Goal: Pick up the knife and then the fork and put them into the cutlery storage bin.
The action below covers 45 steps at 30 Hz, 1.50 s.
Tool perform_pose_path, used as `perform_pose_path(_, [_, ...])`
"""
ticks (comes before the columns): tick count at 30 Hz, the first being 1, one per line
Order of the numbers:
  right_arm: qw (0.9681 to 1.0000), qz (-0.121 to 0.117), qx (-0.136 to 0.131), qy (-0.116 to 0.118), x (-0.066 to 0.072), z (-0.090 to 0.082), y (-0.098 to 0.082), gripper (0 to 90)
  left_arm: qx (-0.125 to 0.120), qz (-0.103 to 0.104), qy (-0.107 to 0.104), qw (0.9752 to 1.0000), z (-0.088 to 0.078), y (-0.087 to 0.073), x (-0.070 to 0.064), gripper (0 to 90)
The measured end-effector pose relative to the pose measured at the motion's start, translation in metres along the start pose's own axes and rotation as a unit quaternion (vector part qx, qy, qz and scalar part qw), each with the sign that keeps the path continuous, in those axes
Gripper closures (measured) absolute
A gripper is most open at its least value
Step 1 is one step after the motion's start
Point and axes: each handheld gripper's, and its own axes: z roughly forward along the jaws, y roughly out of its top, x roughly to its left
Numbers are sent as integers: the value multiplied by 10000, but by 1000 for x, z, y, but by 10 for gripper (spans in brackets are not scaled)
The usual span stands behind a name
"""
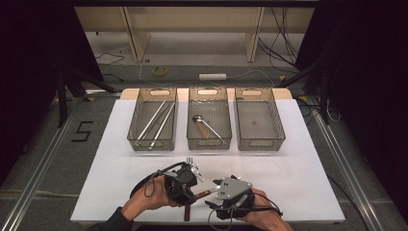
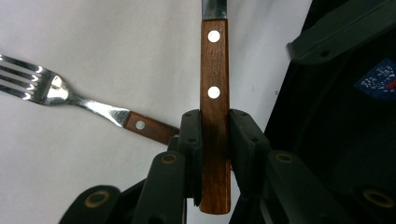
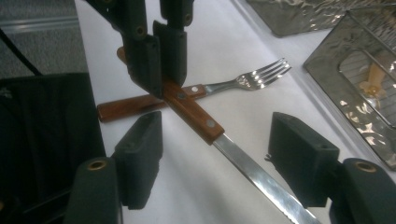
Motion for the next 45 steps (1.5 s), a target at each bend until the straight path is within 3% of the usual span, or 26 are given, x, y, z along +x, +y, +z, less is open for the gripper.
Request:
perform_pose_path(4, [9996,-242,101,-49,4,5,0,396,26,126,22,9999,-2,3,-4,749])
perform_pose_path(15, [9970,-701,299,-104,13,13,-1,487,57,197,-89,9998,-2,7,-11,748])
perform_pose_path(19, [9953,-891,365,-99,15,16,-1,527,174,350,-103,9992,-3,10,-13,748])
perform_pose_path(21, [9943,-982,394,-100,17,17,-1,553,62,264,-128,9996,-1,11,-16,748])
perform_pose_path(25, [9912,-1216,513,-109,18,17,-2,596,155,383,-142,9990,-3,13,-16,748])
perform_pose_path(26, [9890,-1362,552,-153,17,17,-2,610,169,396,-153,9990,-3,13,-16,748])
perform_pose_path(37, [9828,-1718,656,-138,20,17,-4,715,90,448,-224,9987,-5,14,-17,746])
perform_pose_path(42, [9744,-2124,714,-165,22,15,-5,759,16,508,-199,9985,-6,14,-16,731])
perform_pose_path(45, [9719,-2245,699,-103,24,16,-5,783,-29,544,-206,9983,-7,13,-16,713])
